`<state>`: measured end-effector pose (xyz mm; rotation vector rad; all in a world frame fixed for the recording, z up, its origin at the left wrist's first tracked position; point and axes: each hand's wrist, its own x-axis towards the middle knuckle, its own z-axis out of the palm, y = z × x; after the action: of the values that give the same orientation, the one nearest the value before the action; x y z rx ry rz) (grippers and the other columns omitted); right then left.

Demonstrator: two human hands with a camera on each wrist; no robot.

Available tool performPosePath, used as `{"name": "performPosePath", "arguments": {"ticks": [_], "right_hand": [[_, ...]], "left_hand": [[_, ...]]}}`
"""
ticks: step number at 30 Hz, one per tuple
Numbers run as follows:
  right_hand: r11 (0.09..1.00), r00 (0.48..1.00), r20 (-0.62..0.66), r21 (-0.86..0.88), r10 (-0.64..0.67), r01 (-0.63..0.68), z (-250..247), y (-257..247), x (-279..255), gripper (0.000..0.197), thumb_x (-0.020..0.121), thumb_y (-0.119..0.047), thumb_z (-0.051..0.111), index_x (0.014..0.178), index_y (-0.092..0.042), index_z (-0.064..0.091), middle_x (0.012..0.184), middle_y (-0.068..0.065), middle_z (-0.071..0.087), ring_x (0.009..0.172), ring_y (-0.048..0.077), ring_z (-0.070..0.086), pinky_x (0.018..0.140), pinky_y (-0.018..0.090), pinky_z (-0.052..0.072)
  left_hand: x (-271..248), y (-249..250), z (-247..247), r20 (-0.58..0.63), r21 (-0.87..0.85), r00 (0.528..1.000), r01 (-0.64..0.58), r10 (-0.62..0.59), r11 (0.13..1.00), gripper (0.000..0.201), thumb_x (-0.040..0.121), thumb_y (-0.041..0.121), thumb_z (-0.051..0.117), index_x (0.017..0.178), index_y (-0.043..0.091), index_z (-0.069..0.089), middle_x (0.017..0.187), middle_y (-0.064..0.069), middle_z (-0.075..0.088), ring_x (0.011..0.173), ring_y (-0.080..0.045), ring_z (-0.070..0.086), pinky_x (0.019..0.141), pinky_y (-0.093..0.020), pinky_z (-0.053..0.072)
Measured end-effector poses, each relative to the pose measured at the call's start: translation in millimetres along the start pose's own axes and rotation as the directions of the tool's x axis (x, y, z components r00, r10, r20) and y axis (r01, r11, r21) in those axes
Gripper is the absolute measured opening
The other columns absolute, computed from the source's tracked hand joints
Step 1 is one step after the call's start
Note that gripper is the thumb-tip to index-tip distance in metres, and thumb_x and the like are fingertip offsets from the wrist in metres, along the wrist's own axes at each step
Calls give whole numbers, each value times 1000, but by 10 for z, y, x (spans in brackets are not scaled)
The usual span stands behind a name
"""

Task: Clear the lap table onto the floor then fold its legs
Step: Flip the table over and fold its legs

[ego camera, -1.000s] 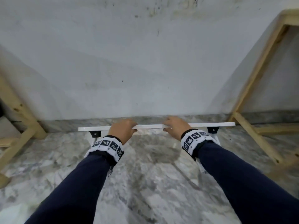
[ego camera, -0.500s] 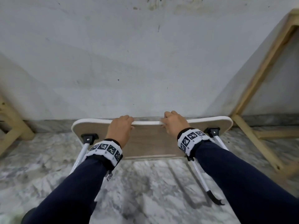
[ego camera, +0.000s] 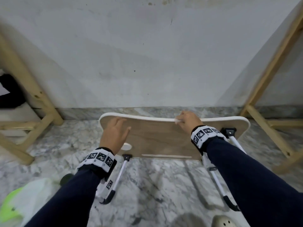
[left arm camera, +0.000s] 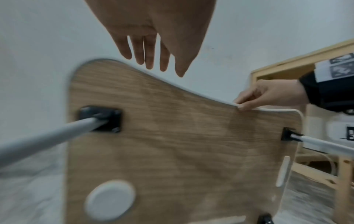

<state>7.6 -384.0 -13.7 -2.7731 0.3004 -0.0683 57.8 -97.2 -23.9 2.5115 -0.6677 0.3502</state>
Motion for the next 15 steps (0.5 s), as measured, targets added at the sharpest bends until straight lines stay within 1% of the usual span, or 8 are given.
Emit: {"name": "performPosePath", "arguments": {"ticks": [2, 3, 5, 7, 8, 11, 13, 15], "right_hand": [[998, 999, -9, 51, 49, -49, 87, -11, 19, 33, 92, -25, 52, 119, -10, 62, 128, 14, 52, 121, 31, 48, 105, 40, 39], [994, 997, -28, 79, 73, -70, 131, -22, 38, 34, 92, -25, 51, 120, -10, 62, 131, 14, 51, 121, 31, 48, 106, 39, 39], [981, 987, -80, 150, 138, -125, 168, -41, 82, 31, 91, -19, 52, 119, -8, 62, 132, 14, 52, 121, 30, 49, 104, 36, 39], [966, 980, -112, 223, 162, -134, 163, -57, 105, 26, 91, -11, 52, 112, -6, 66, 117, 14, 57, 113, 30, 54, 95, 32, 42], [964, 981, -118, 238, 153, -122, 145, -61, 113, 24, 90, -8, 52, 108, -6, 68, 103, 11, 56, 103, 27, 56, 89, 30, 43], [969, 983, -130, 223, 132, -101, 153, -62, 159, 22, 90, -8, 53, 106, -5, 68, 77, -4, 48, 86, 20, 51, 73, 27, 38], [967, 982, -133, 234, 136, -102, 173, -68, 179, 21, 90, -8, 54, 105, -4, 69, 72, -4, 44, 84, 21, 51, 72, 24, 34], [974, 983, -150, 216, 108, -74, 174, -79, 190, 21, 90, -7, 55, 103, -3, 71, 85, 6, 50, 86, 27, 53, 72, 25, 34]], "left_hand": [[-316, -319, -87, 38, 47, 989, 138, -140, 989, 31, 90, 21, 55, 115, 3, 58, 116, -15, 58, 107, -33, 54, 91, -44, 46], [-484, -481, -113, 96, 81, 967, 228, -235, 970, 36, 92, 22, 51, 122, 3, 54, 122, -16, 56, 112, -34, 52, 94, -44, 43], [-773, -729, -137, 249, 114, 871, 408, -424, 906, 45, 96, 24, 42, 137, 5, 39, 136, -18, 47, 121, -34, 47, 99, -43, 39], [-972, -809, -126, 392, 100, 766, 514, -509, 852, 48, 98, 21, 36, 143, 6, 26, 137, -20, 45, 111, -33, 52, 94, -40, 41], [-1019, -804, -107, 421, 84, 745, 536, -517, 840, 48, 99, 20, 35, 144, 7, 23, 134, -21, 47, 103, -32, 53, 88, -38, 42], [-1054, -766, -74, 404, 40, 746, 564, -530, 825, 48, 99, 15, 33, 145, 6, 21, 133, -20, 48, 105, -33, 54, 84, -34, 41], [-1058, -743, -56, 422, 16, 737, 576, -528, 818, 46, 99, 12, 32, 143, 6, 22, 110, -16, 57, 82, -27, 55, 72, -33, 43], [-1090, -690, -29, 456, -4, 714, 599, -532, 801, 46, 98, 10, 32, 142, 7, 20, 78, -5, 48, 58, -18, 43, 51, -28, 36]]}}
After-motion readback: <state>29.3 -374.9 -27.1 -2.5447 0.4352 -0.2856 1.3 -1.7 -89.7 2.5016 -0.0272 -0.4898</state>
